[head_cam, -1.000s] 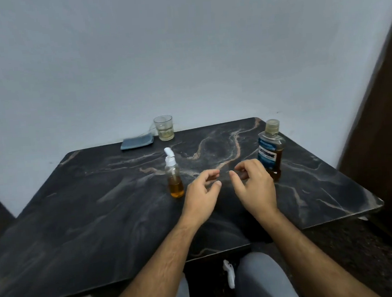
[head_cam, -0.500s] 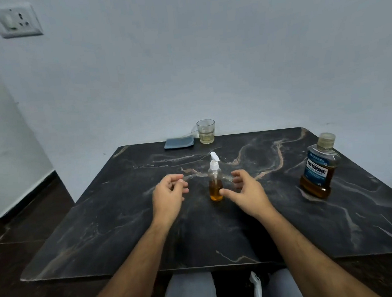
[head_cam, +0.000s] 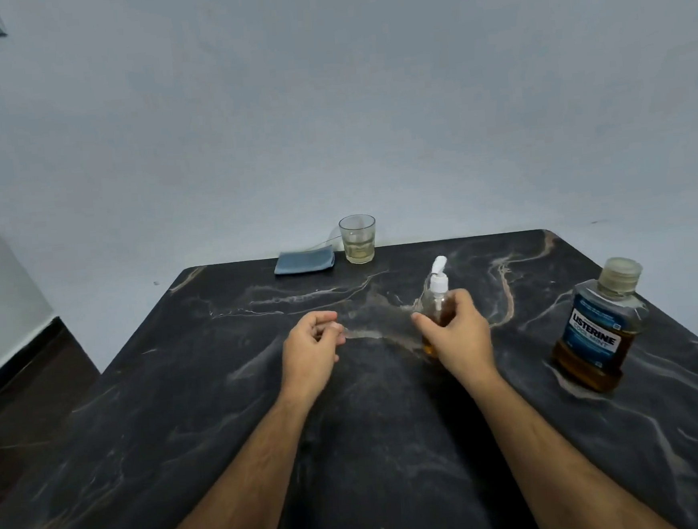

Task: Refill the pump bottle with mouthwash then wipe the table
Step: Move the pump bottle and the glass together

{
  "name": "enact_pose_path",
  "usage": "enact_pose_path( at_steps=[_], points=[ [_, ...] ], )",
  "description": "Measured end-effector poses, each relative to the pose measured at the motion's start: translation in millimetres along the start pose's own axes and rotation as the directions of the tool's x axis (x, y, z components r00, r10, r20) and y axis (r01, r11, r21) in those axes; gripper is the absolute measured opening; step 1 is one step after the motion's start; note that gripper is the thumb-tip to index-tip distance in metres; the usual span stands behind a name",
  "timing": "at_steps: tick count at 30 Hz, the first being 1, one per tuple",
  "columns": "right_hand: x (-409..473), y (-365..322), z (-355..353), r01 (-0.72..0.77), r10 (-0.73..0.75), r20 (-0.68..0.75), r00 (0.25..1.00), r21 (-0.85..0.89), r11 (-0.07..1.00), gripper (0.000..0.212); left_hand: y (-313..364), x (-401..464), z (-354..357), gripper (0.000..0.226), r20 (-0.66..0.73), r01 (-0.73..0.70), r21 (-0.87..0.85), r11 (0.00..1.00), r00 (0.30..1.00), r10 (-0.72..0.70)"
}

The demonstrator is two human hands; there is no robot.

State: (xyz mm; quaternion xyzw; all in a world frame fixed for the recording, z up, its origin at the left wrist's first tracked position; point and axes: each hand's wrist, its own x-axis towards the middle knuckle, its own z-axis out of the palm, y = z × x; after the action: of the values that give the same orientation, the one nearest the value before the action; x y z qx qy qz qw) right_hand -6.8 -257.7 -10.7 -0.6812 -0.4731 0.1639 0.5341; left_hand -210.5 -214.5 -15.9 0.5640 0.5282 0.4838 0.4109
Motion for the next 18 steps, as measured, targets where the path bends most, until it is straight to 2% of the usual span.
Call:
enact_pose_path(
  at_steps=[4, 7, 14, 18],
  points=[
    [25, 13, -7, -0.016, 0.016, 0.016, 1.000, 0.020, 1.000, 0.026, 8, 53, 19, 0.017, 0.002, -0.019, 0.044, 0.999, 1.000, 0.019],
    [31, 20, -3, -0.010, 0.011, -0.010, 1.000, 0.062, 0.998, 0.026, 21, 96, 38, 0.032, -0.006, -0.042, 0.082, 0.996, 0.999, 0.043],
    [41, 32, 13, 0.012, -0.010, -0.015, 1.000, 0.133, 0.991, 0.031, 25, 191, 93, 0.096, -0.012, 0.000, 0.093, 0.996, 1.000, 0.001],
    [46, 38, 18, 0.015, -0.012, -0.026, 1.000, 0.123, 0.992, 0.034, 15, 231, 117, 0.117, -0.071, 0.014, 0.145, 0.989, 0.997, -0.004]
  ],
)
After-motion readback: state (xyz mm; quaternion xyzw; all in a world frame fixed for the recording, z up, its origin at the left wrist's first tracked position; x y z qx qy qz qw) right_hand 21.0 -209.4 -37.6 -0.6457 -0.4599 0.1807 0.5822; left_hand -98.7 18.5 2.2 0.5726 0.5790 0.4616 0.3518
